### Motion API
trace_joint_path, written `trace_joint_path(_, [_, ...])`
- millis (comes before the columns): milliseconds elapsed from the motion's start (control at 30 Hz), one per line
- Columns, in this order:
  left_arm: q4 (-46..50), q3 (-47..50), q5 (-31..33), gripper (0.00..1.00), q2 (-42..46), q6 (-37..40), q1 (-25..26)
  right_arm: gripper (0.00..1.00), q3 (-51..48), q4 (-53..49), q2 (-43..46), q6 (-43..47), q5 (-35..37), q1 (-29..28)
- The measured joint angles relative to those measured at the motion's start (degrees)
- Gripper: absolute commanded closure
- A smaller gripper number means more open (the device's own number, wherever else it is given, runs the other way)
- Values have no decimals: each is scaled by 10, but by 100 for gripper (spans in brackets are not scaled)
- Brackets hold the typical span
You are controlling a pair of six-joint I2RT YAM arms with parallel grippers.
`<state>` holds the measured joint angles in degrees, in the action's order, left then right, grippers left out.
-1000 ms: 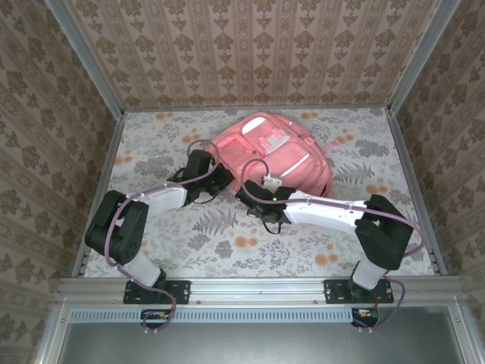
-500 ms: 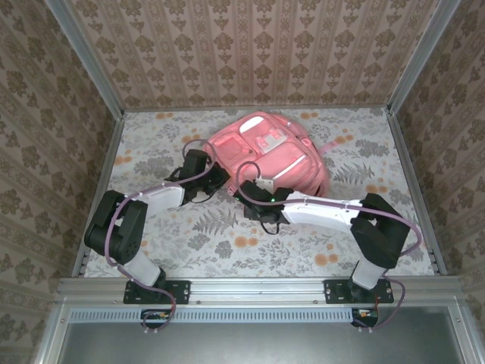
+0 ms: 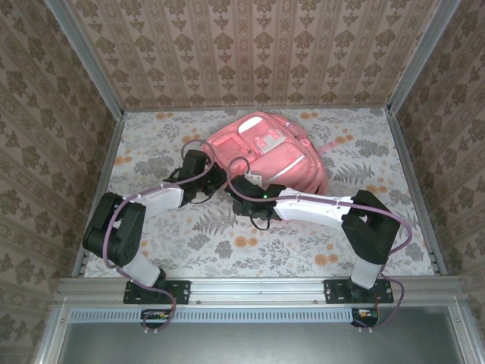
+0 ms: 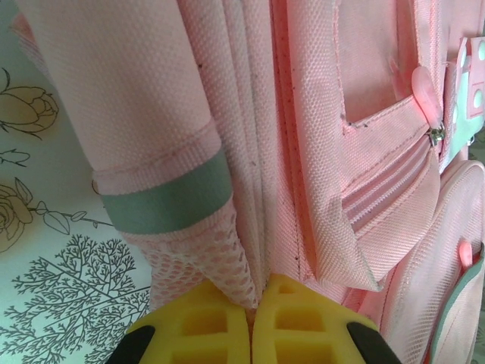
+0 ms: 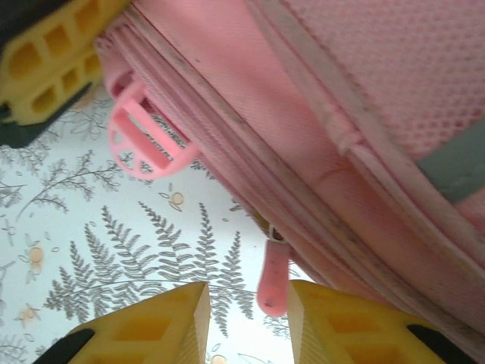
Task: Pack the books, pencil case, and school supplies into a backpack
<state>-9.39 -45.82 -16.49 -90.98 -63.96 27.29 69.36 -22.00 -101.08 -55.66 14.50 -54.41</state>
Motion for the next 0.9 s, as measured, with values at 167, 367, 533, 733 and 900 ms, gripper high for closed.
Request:
trace_joint_path(167, [0,0,0,100,0,0,0,67,-8,18,-22,-20,-13,3])
trace_joint_path(367, [1,1,0,100,0,-2,0,67,-23,43,-25,-42,-40,16])
trace_joint_path(533, [1,2,0,100,1,-3,0,68,-25,53,-31,-57,-57,23])
trace_joint_path(733, [4,2,0,100,1,-3,1,67,-25,47,-31,-75,-53,23])
trace_joint_path(900, [8,2,0,100,1,-4,5,67,-33,47,-29,-87,-47,23])
